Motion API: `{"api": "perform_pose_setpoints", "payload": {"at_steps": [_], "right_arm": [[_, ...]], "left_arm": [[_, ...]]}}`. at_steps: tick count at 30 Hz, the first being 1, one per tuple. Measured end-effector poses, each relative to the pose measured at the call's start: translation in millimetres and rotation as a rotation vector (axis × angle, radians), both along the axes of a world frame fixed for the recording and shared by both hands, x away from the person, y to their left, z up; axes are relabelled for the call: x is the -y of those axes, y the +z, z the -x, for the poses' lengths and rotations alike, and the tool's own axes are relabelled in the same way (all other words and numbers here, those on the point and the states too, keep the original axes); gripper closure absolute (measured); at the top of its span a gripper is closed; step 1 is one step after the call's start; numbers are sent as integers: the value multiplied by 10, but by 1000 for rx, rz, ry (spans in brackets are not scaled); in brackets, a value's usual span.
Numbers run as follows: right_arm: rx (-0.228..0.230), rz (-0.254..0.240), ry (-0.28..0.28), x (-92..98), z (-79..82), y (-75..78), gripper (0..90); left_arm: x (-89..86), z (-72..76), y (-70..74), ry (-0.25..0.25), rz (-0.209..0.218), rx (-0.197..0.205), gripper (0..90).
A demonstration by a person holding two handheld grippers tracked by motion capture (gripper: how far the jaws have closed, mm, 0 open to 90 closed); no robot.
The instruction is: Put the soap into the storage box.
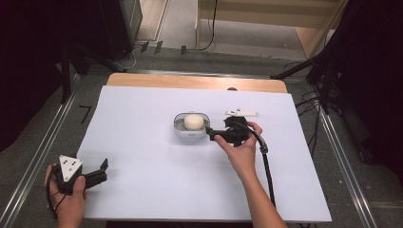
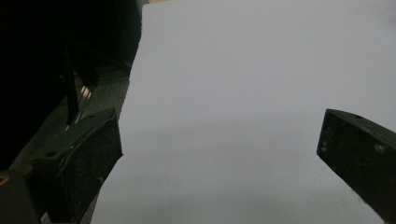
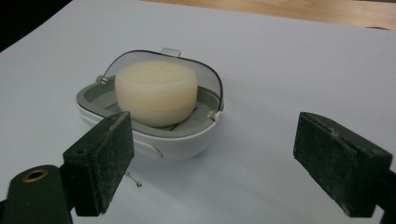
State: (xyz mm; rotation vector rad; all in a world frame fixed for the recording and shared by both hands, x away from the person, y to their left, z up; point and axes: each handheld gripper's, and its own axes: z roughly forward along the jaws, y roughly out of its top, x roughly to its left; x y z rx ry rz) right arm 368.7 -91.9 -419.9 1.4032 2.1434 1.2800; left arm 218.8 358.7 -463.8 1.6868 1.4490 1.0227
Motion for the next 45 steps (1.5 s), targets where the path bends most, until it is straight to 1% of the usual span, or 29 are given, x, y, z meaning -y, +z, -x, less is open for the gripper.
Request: {"api": "perform_pose_setpoints", "payload": {"at_steps": [7, 10, 14, 16, 20, 30, 31, 32, 33, 35, 37, 38, 41, 43, 45], "right_arm": [[7, -6, -17, 138, 75, -49, 126], [19, 2, -16, 188, 109, -68, 126], [18, -5, -25, 268, 160, -98, 126], [19, 4, -29, 309, 187, -115, 125], [25, -4, -41, 405, 237, -150, 125], [28, 7, -70, 643, 368, -249, 125], [28, 7, -70, 643, 368, -249, 125], [31, 10, -72, 690, 390, -269, 125], [25, 9, -76, 710, 408, -277, 125], [32, 16, -77, 754, 437, -293, 124], [41, 9, -80, 807, 467, -308, 125], [40, 4, -88, 829, 482, -314, 125], [37, 0, -103, 900, 509, -330, 125], [44, -8, -105, 938, 532, -342, 124], [46, -4, -108, 972, 556, -357, 125]], "left_arm": [[1, 1, 1, 0, -2, -1, 5], [2, 1, 1, 1, -4, -2, 4], [1, 3, 1, 2, -2, -1, 4], [2, 2, 1, 3, 0, 1, 5], [1, 1, 0, 3, -2, -1, 5], [2, 3, 1, 4, -5, 0, 5], [2, 3, 1, 4, -5, 0, 4], [0, 4, 1, 3, -3, 2, 5], [0, 3, 1, 4, -3, 0, 5], [1, 3, 1, 5, -4, 1, 5], [-3, 6, 2, 11, 2, 6, 4], [-6, 7, 4, 10, 5, 2, 5], [-7, 6, 5, 9, 5, 0, 5], [-4, 5, 3, 9, 4, 1, 5], [-3, 5, 2, 8, 4, 1, 4]]}}
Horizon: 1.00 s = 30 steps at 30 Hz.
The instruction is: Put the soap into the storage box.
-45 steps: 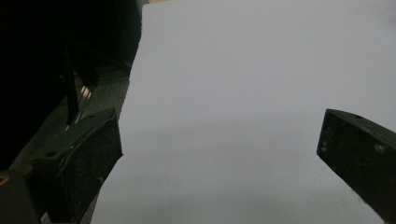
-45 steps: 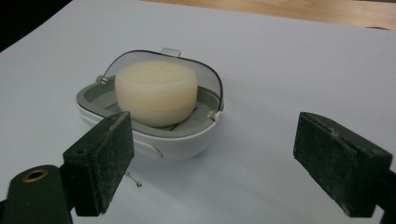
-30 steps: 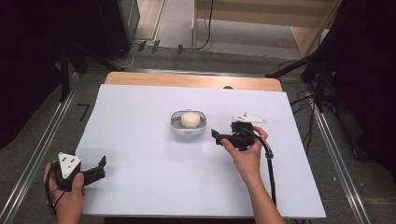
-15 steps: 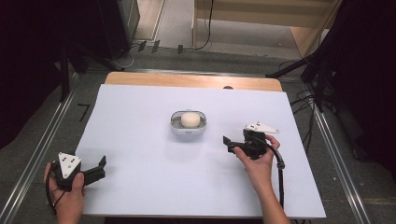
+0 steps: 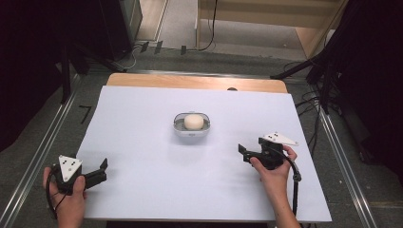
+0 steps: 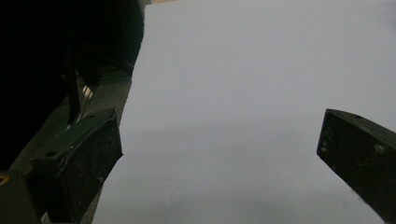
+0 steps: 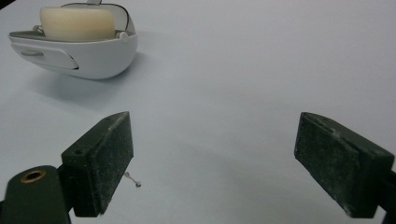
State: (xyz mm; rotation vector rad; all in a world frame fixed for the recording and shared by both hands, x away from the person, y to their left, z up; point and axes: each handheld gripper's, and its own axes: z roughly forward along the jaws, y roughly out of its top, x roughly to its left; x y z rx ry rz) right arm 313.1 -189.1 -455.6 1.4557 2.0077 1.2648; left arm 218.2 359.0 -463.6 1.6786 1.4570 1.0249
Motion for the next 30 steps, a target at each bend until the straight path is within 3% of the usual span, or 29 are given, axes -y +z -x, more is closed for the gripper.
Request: {"api": "perform_pose_setpoints", "payload": {"at_steps": [17, 20, 30], "right_arm": [[-13, 16, -34, 334, 226, -184, 109], [-14, -5, -37, 402, 268, -191, 103], [-8, 5, -84, 679, 407, -205, 102]], "left_arm": [[-4, -6, 0, -8, 3, -6, 5], [-6, -6, 0, -8, 5, -4, 4], [-7, -8, 0, -8, 7, -6, 5]]}}
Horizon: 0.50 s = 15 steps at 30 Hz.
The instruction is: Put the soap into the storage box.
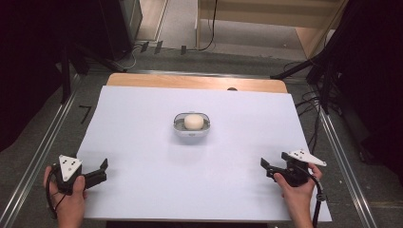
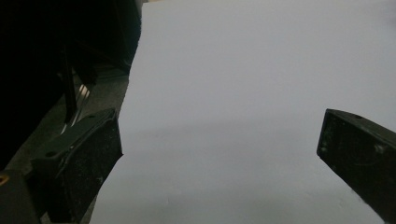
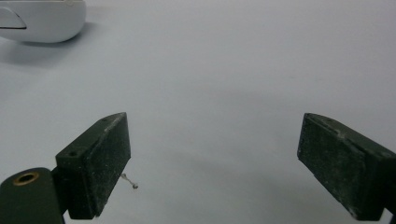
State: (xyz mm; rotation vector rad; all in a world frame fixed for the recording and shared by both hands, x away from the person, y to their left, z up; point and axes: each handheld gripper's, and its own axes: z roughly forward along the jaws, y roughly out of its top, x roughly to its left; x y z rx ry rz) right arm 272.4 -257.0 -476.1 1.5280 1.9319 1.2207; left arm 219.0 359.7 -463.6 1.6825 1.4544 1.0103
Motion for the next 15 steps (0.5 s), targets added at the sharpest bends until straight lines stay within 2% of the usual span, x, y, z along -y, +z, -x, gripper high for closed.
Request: {"api": "perform_pose_setpoints", "payload": {"at_steps": [7, 15], "right_arm": [[4, -6, -43, 211, 95, -11, 94], [8, 8, -69, 389, 186, -15, 94]], "left_arm": [[1, -4, 0, -2, -4, -4, 5], [0, -2, 1, -2, -2, -4, 5]]}}
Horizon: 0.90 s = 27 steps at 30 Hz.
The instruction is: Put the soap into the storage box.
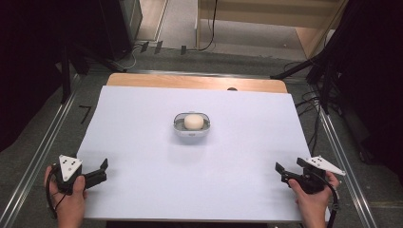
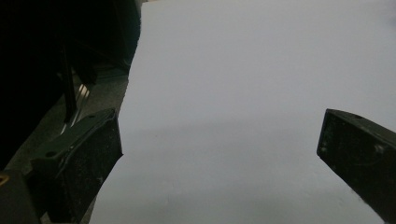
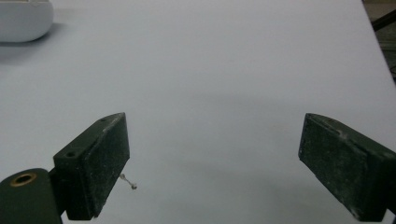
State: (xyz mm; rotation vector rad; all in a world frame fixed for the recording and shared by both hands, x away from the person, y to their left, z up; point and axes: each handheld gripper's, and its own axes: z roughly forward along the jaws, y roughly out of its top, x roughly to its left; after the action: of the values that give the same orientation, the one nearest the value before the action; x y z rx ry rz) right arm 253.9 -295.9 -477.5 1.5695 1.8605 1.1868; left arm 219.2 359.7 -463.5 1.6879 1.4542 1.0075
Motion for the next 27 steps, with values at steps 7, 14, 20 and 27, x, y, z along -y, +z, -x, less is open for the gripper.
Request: {"api": "perform_pose_setpoints", "payload": {"at_steps": [7, 14, 20, 27], "right_arm": [[-2, -11, -6, 196, 96, -17, 81], [0, 6, -42, 350, 197, -30, 75], [-2, 11, -73, 511, 287, -52, 41], [-7, 1, -97, 629, 351, -80, 32]], "left_arm": [[-3, -3, -1, 0, 4, -3, 5], [-4, -4, -1, 0, 5, -3, 5], [-9, -8, 1, -1, 7, -9, 4], [-11, -12, 1, 0, 9, -10, 4]]}}
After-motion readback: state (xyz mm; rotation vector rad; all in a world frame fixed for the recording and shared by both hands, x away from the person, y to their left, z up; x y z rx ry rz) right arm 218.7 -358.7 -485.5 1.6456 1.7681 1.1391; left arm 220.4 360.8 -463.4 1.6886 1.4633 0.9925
